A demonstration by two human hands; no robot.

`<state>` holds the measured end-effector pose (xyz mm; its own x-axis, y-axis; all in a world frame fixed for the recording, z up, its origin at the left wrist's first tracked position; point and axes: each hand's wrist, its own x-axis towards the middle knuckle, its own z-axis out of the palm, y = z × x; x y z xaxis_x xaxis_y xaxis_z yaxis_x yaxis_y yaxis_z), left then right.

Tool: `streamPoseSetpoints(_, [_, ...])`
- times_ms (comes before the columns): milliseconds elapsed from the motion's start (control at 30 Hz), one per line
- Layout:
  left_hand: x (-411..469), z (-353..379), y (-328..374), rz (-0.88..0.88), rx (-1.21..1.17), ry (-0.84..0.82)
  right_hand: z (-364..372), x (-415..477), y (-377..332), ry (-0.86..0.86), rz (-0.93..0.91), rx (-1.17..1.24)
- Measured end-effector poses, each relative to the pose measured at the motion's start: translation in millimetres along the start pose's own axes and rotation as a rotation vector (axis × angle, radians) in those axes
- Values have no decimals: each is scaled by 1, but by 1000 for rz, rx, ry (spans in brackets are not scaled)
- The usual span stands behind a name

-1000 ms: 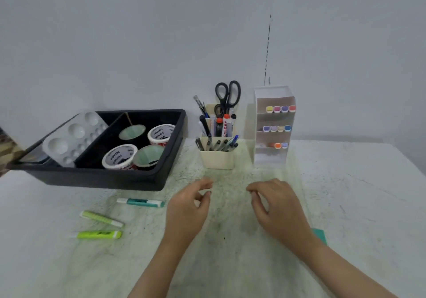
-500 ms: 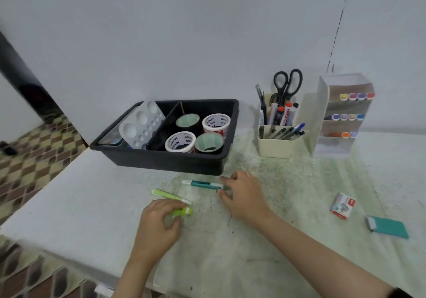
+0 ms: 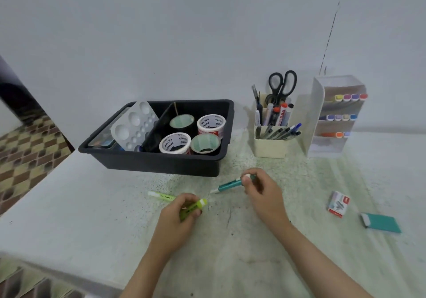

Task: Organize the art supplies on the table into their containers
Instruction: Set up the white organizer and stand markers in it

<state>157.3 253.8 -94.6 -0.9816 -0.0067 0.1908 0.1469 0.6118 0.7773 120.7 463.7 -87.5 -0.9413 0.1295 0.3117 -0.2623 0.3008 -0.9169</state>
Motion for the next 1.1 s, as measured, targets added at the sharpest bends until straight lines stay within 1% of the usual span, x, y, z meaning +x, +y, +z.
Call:
streamPoseSetpoints(67, [4,13,18,-34,-195,33,-18,-2,-2,104,5,39])
streamPoseSetpoints(133, [9,26,36,-11,-311,25,-38,0,-2,207,19,52])
streamPoseSetpoints(233, [17,42,61,64,-334,-3,-72,6,-7,383,10,86])
streamPoseSetpoints(300, [23,53,76,104,-363,-7,-97,13,-13,480,-43,59])
streamPoseSetpoints(367, [30,64,86,124,-377,0,-121,21,-17,541,-115,-5])
streamPoseSetpoints(433, [38,75,93,144,-374,7,-141,32,-18,565,-191,-87])
streamPoseSetpoints(533, [50,87,103,241,-305,23,-163,49,-12,503,-281,-279])
streamPoseSetpoints(633, [59,95,116,420,-158,141,-176,67,1,433,-376,-521])
streamPoseSetpoints(767, [72,100,130,491,-132,175,-188,86,18,308,-499,-773])
streamPoseSetpoints(867, [79,104,140,543,-178,193,-194,96,30,217,-548,-870])
streamPoseSetpoints(933, [82,107,147,532,-206,195,-197,101,40,189,-547,-912])
streamPoseSetpoints(1033, [85,114,158,506,-226,178,-197,109,53,179,-575,-932])
streamPoseSetpoints(1100, [87,120,164,521,-217,178,-195,112,56,211,-594,-917])
